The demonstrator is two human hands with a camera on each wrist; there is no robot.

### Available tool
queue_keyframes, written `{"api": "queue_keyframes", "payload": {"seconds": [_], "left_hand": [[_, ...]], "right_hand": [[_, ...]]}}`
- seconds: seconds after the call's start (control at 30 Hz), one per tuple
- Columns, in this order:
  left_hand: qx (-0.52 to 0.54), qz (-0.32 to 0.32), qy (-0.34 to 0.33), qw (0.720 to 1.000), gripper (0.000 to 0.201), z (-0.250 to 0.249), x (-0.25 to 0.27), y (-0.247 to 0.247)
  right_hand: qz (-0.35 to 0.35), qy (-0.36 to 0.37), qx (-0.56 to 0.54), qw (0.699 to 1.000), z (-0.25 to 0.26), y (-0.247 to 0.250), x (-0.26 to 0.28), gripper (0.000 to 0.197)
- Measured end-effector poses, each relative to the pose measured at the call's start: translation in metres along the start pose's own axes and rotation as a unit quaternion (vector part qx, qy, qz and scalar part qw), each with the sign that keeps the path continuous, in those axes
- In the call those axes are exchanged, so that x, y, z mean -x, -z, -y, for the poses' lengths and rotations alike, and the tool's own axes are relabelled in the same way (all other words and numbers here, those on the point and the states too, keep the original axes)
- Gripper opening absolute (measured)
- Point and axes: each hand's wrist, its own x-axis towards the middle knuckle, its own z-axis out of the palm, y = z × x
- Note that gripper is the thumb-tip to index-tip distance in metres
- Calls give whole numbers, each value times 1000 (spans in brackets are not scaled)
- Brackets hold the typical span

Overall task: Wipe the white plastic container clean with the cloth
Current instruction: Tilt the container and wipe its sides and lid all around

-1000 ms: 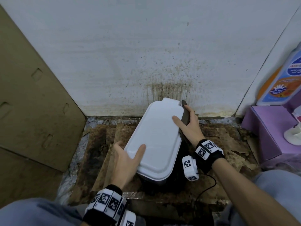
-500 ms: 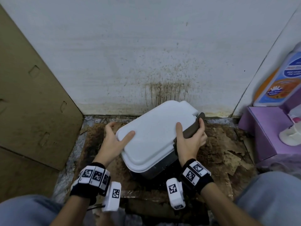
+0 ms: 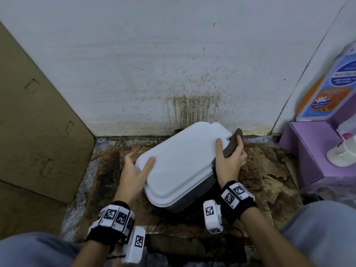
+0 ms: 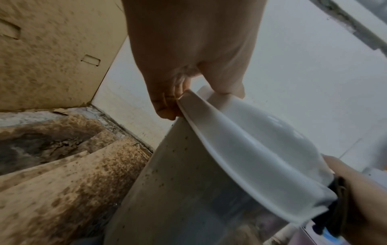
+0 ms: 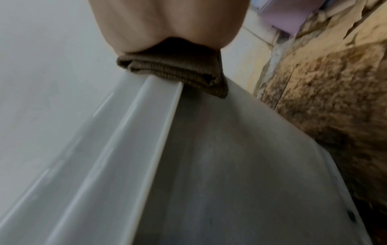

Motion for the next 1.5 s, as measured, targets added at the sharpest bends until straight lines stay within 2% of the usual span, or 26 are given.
{"api": "queue_keyframes", "payload": {"seconds": [0.1,0.27,0.4,0.47,0.53,0.63,0.73,0.8,0.97,1.1,1.2,1.3,1.4,1.43,1.5], "left_hand": [[-28,-18,-2,999,109,5,8,-3],[-21,-64,9,998,97,5,37,-25],[0,-75,21,997,89,1,42,-31],[15,-74,20,997,87,-1,40,-30],[19,-66,12,998,88,0,34,-26],[19,-49,-16,998,95,1,21,-14],[31,-10,-31,999,83,-9,2,-3],[34,14,-49,998,68,-14,-11,2],[21,37,-51,998,58,-6,-31,7],[32,38,-38,998,88,-4,-32,7],[36,37,-23,998,93,-2,-33,7],[37,27,-15,999,82,-2,-31,6],[7,6,-24,1000,81,-4,-29,3],[-12,-4,-30,999,82,-3,-29,2],[-50,-20,-38,998,84,-3,-29,0]], "right_hand": [[49,3,10,999,5,10,-28,70],[152,17,-4,988,6,19,-58,75],[180,50,-44,981,7,21,-57,50],[190,66,-63,978,8,23,-53,43],[175,67,-73,980,8,24,-49,41],[112,61,-80,989,-2,25,-37,42],[34,43,-59,997,-14,26,-18,50],[1,41,-44,998,-17,27,-5,52],[-25,41,-15,999,-26,28,9,53],[-65,31,-3,997,-23,31,5,51],[-116,68,12,991,-10,35,5,49],[-108,151,50,981,10,35,10,48],[-29,241,151,958,23,20,18,50],[0,269,222,937,25,13,21,50],[46,297,387,872,21,-3,30,52]]}}
